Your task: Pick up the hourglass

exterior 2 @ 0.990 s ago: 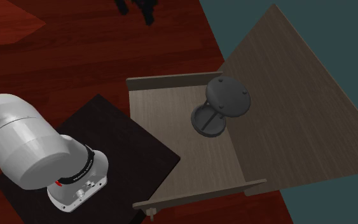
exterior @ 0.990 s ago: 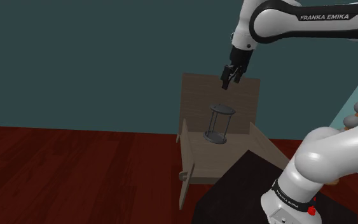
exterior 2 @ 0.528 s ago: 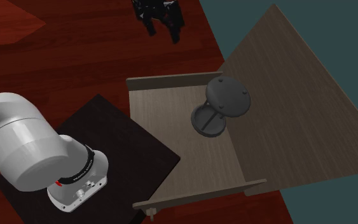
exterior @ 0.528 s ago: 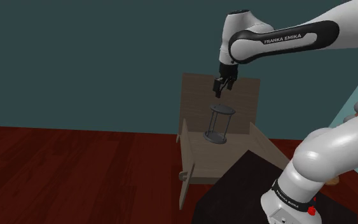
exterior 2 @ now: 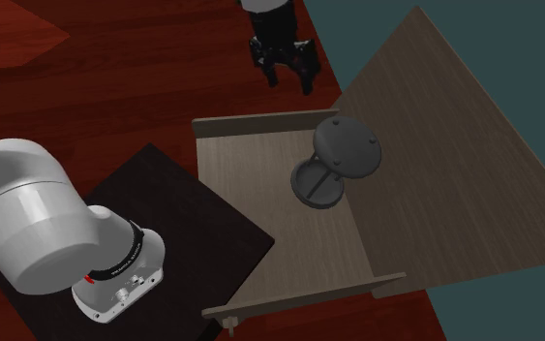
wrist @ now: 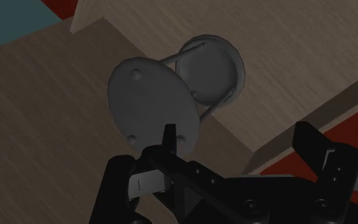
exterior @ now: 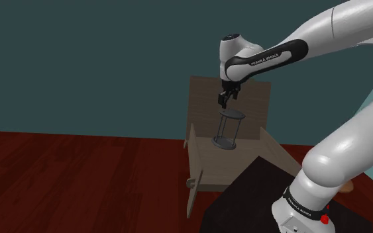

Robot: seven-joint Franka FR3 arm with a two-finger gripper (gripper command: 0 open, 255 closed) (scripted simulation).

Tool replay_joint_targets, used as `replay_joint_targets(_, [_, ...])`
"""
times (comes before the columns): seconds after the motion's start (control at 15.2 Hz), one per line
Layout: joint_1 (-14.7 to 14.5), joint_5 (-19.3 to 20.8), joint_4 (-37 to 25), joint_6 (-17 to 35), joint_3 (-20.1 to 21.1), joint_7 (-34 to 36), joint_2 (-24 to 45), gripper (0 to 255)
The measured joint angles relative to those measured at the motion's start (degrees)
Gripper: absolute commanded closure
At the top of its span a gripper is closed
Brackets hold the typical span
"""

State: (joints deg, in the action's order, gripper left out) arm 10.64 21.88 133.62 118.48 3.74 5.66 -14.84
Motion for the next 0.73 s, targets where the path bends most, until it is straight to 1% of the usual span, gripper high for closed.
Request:
replay_joint_targets(0.2, [1.6,4.3,-1.6,2.8,-0.4,2.0,5.9,0])
replay_joint_targets(0.4, [2.8,8.5,-4.3,4.2,-0.8,4.1,11.7,0])
replay_joint_targets(0.53, [3.3,10.1,-5.1,5.0,-1.2,4.7,13.6,0])
replay_joint_targets(0.73, [3.3,11.2,-4.8,6.5,-1.3,6.0,15.4,0])
